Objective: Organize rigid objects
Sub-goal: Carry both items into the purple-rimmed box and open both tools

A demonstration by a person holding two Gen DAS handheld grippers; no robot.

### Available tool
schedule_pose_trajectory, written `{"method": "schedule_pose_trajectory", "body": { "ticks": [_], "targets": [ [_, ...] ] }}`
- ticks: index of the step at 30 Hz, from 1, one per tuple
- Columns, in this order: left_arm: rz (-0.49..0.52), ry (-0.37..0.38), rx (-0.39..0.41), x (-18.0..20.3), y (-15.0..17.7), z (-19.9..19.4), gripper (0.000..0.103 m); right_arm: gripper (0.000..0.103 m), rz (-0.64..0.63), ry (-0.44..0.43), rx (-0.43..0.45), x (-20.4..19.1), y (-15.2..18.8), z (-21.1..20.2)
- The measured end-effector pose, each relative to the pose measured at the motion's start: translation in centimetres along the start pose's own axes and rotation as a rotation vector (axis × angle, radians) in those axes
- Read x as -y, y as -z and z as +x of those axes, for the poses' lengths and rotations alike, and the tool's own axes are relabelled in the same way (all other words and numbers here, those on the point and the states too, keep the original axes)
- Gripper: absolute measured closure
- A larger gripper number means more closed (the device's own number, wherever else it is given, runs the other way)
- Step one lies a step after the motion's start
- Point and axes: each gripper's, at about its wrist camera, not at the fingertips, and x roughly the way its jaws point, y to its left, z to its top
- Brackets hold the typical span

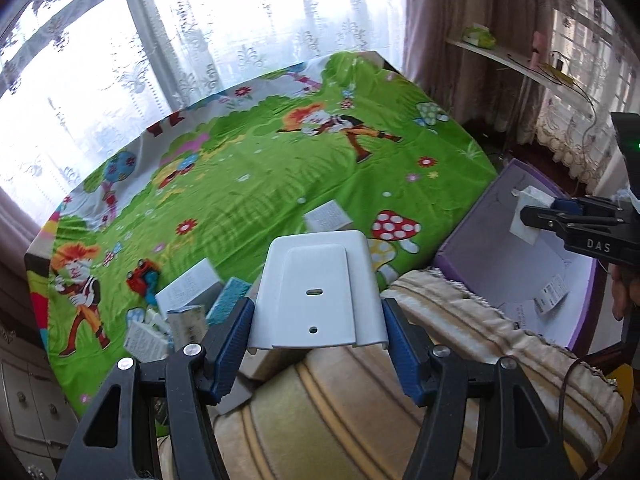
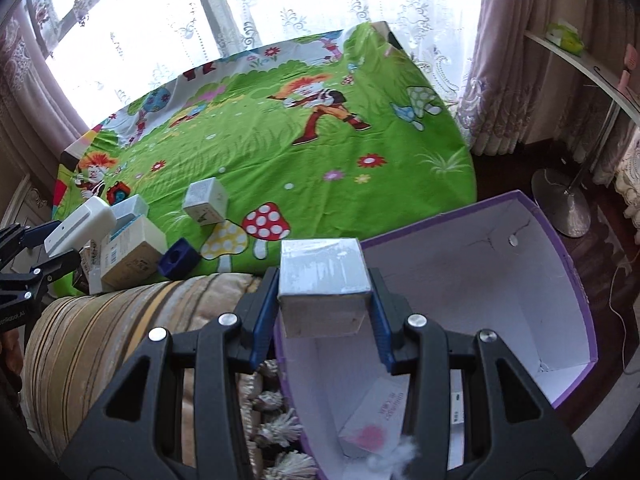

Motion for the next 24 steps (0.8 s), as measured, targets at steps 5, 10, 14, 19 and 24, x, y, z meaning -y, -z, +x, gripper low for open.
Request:
{"method": "schedule_pose_trajectory", "body": {
  "ticks": [5, 10, 14, 19, 24],
  "targets": [
    [0.086, 0.087, -0.012, 5.2, -1.5, 0.9, 0.038, 0.056, 0.039, 0.076, 0.012, 3.3, 0.5, -0.3],
    [0.151, 0.176, -0.047, 9.7, -2.3, 2.2, 0.038, 0.056, 0.079, 0.138, 0.023, 6.0, 0.9, -0.5],
    [0.18, 0.237, -0.079, 12.3, -2.8, 3.3, 0.038, 0.056, 0.114, 0.157, 0.029, 7.7, 1.1, -0.6],
    [0.198, 0.29, -0.106, 14.6, -3.2, 4.3, 0.038, 0.056, 0.136, 0.176, 0.033, 9.0, 1.3, -0.9],
    [0.203, 0.32, -0.125, 15.8, -3.2, 5.0, 0.036, 0.056, 0.156, 0.206, 0.04, 10.2, 1.4, -0.9]
  ]
}}
